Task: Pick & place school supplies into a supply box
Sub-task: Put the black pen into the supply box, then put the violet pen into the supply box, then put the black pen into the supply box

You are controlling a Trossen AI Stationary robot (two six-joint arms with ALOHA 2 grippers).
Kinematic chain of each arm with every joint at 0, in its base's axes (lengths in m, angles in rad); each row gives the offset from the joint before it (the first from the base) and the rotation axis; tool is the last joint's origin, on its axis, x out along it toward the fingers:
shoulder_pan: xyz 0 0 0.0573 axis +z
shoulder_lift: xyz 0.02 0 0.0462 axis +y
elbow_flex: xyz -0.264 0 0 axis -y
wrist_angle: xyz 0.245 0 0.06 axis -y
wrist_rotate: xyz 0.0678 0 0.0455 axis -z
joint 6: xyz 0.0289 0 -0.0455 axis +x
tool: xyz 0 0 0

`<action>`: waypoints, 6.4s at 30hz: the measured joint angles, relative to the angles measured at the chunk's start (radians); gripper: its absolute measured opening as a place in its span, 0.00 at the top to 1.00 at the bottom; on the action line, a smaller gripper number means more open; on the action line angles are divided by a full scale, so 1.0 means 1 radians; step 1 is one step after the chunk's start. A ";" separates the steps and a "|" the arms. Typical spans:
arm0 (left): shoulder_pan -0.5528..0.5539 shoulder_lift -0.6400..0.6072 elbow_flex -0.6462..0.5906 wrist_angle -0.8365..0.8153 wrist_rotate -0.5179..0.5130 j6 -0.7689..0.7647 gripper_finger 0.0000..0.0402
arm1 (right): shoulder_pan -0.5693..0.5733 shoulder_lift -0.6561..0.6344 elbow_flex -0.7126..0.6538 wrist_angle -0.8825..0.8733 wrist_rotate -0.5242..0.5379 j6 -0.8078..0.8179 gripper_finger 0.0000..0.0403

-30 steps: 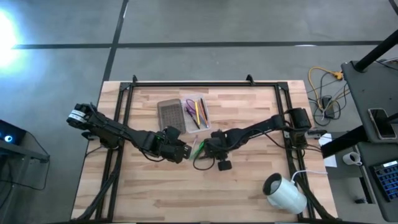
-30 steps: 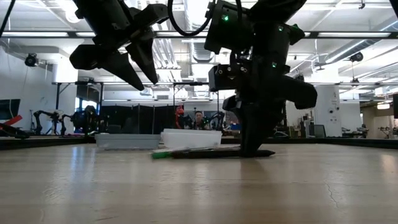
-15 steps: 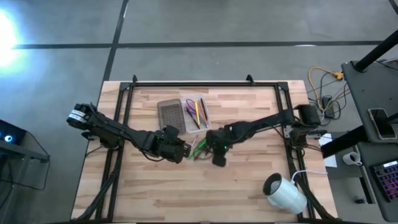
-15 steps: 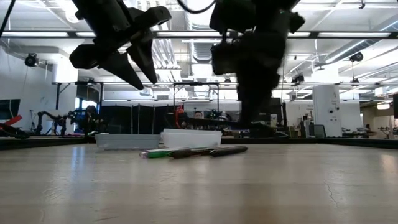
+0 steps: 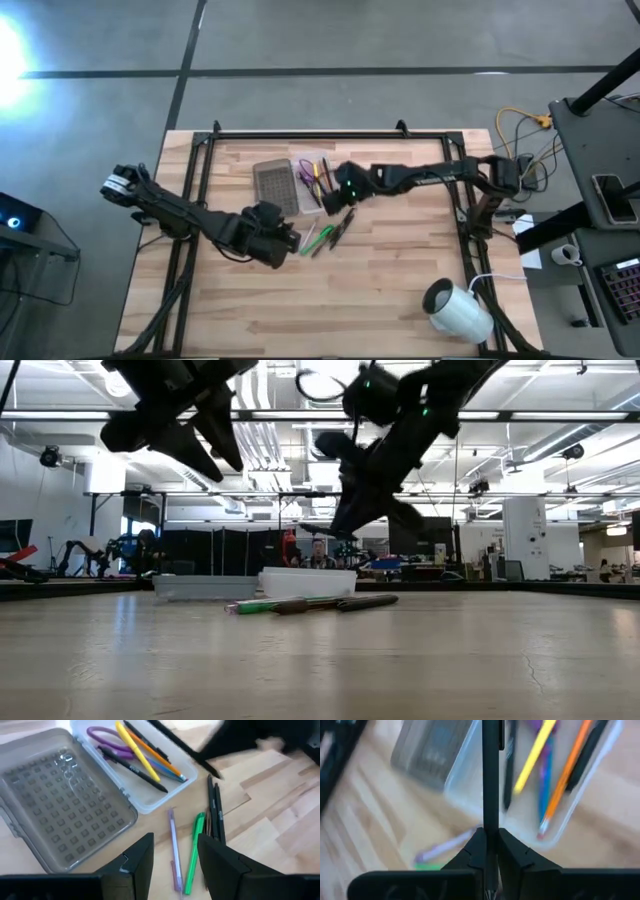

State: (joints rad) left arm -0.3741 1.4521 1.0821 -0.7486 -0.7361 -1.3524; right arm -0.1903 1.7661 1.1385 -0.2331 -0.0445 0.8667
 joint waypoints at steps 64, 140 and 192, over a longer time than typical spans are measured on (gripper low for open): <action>0.196 0.238 0.061 0.126 0.335 0.102 0.66 | 0.076 -0.172 -0.111 -0.439 0.127 -0.208 0.60; 0.388 0.174 0.037 0.521 0.283 0.176 0.97 | 0.159 -0.340 -0.169 -0.423 0.274 -0.002 0.71; 0.428 0.088 -0.082 0.589 0.410 0.429 0.65 | 0.238 -0.323 -0.225 -0.253 0.104 -0.432 0.75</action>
State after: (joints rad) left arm 0.0537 1.5403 1.0000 -0.1600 -0.3264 -0.9236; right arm 0.0475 1.4429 0.9134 -0.4865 0.0591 0.4347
